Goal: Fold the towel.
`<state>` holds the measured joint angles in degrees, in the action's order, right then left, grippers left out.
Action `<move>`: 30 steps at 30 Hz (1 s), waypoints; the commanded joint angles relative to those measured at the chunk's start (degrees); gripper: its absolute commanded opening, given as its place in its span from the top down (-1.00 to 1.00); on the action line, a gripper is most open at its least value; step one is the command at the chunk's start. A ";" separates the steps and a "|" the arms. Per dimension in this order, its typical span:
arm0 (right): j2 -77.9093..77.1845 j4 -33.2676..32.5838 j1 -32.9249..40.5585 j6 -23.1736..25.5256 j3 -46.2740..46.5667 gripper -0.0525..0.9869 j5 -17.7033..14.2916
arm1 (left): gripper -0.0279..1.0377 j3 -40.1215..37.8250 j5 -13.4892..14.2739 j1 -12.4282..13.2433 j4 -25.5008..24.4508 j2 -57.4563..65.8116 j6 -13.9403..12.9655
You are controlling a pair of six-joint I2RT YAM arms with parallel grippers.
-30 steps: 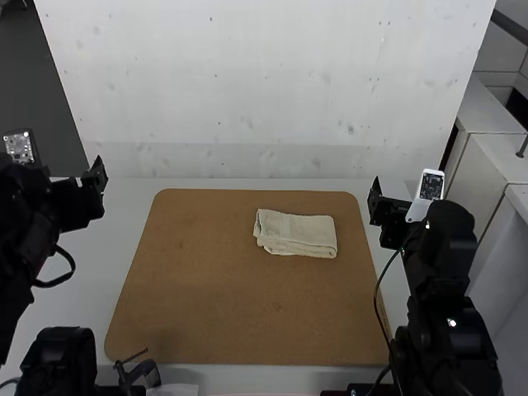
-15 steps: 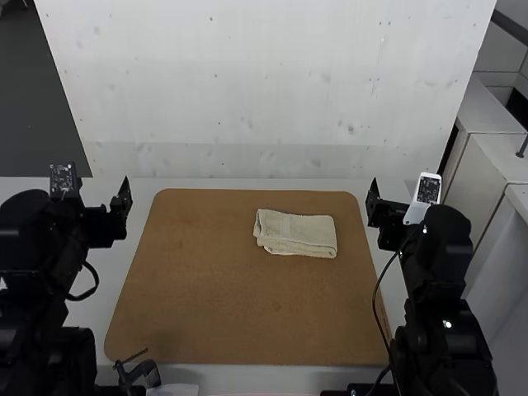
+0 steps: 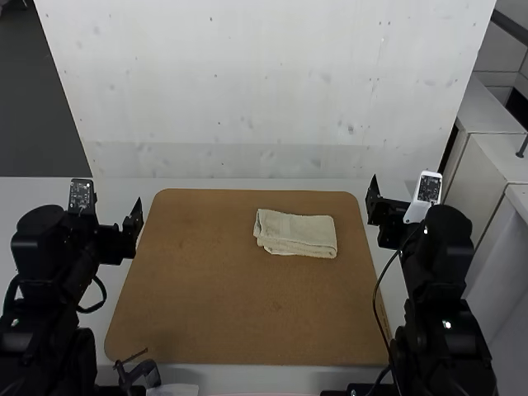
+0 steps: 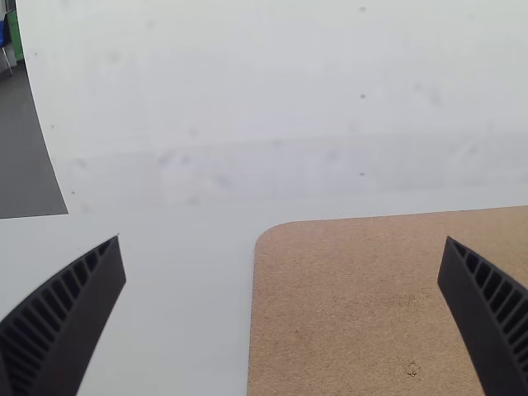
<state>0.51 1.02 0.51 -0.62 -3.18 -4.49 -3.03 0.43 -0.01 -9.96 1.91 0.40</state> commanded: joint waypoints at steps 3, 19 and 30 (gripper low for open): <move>0.54 -2.60 1.42 0.97 0.28 -0.97 1.24 | -0.90 -0.40 -0.69 0.36 0.73 -0.33 -0.84; 0.45 -3.30 1.60 0.97 0.10 -0.97 1.24 | -0.90 -0.40 -0.69 0.36 0.73 -0.33 -0.84; 0.45 -3.30 1.51 0.97 0.10 -0.97 1.24 | -0.90 -0.40 -0.69 0.36 0.90 -0.33 -0.84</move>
<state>0.67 -2.70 1.50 -0.19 -2.76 -3.81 -3.03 0.36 -0.01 -9.76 1.91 0.21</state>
